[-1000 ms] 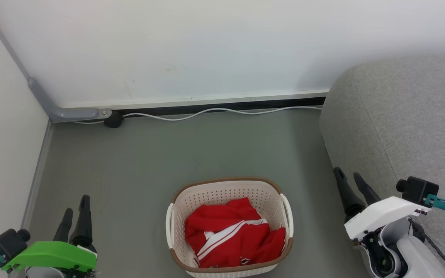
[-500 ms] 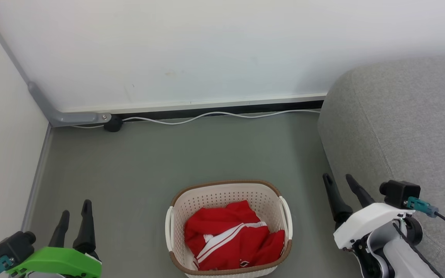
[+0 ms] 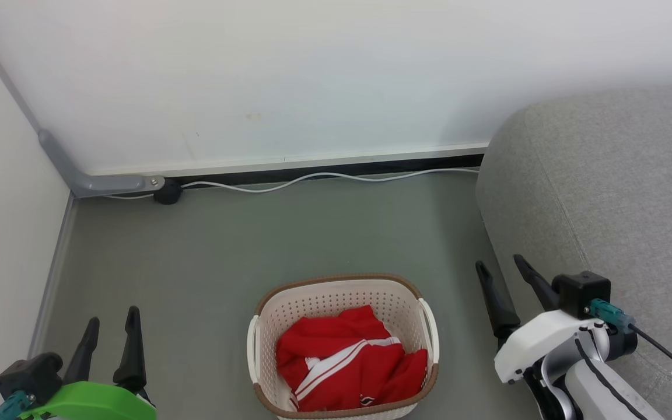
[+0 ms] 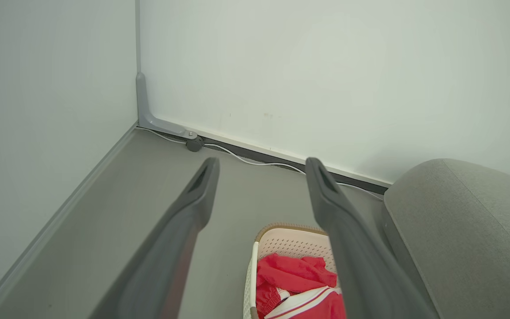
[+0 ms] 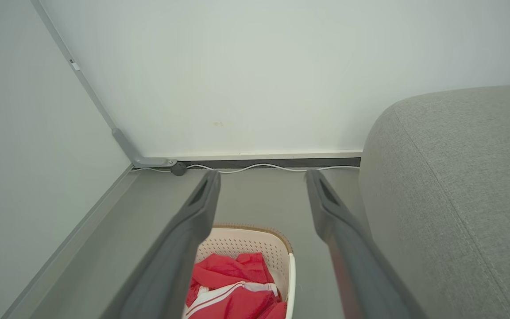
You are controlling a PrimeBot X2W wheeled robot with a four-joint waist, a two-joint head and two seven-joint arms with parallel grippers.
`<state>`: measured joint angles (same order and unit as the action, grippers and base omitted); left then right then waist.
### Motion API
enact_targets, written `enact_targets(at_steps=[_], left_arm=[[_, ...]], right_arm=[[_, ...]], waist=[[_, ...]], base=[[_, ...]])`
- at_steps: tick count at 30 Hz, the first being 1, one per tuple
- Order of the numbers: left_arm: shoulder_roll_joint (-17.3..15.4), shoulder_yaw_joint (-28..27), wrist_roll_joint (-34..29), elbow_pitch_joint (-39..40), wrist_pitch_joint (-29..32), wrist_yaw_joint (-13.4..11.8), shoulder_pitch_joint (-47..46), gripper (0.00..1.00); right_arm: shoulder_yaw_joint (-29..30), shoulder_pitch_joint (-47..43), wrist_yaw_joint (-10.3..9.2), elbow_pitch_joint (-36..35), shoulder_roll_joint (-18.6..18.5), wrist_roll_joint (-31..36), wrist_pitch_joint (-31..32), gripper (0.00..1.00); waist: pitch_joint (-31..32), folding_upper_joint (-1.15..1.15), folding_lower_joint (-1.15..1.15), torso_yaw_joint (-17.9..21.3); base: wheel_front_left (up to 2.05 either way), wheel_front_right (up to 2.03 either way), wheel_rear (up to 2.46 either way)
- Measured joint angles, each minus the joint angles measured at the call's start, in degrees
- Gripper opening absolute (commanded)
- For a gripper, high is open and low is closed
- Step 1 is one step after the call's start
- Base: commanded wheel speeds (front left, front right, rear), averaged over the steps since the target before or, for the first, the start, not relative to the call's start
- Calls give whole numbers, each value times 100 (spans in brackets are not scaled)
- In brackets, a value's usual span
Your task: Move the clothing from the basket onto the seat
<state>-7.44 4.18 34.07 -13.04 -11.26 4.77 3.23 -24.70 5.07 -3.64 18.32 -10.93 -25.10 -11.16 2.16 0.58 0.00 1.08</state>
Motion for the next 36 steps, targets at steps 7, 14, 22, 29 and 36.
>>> enact_targets(at_steps=[7,14,22,29,36], left_arm=[[-51,-5,-466,35,-148,0,41,100],[-55,-13,-926,38,-289,21,87,100],[-57,-73,-1073,26,-301,33,92,100],[-55,-132,-1076,8,-301,78,92,100],[-48,-153,-1111,4,-301,83,92,100]], right_arm=[[-156,43,-59,7,-31,442,-144,100],[-286,47,-162,34,-58,832,-257,100],[-304,63,-196,35,-57,905,-302,100],[-248,63,-194,35,-33,905,-302,100],[-205,63,-192,33,-3,905,-302,100]], waist=[[8,0,0,27],[10,0,0,64],[-16,0,0,99],[-39,0,0,132],[-72,0,0,149]], base=[[0,0,0],[0,0,0],[0,0,0],[0,0,0],[0,0,0]])
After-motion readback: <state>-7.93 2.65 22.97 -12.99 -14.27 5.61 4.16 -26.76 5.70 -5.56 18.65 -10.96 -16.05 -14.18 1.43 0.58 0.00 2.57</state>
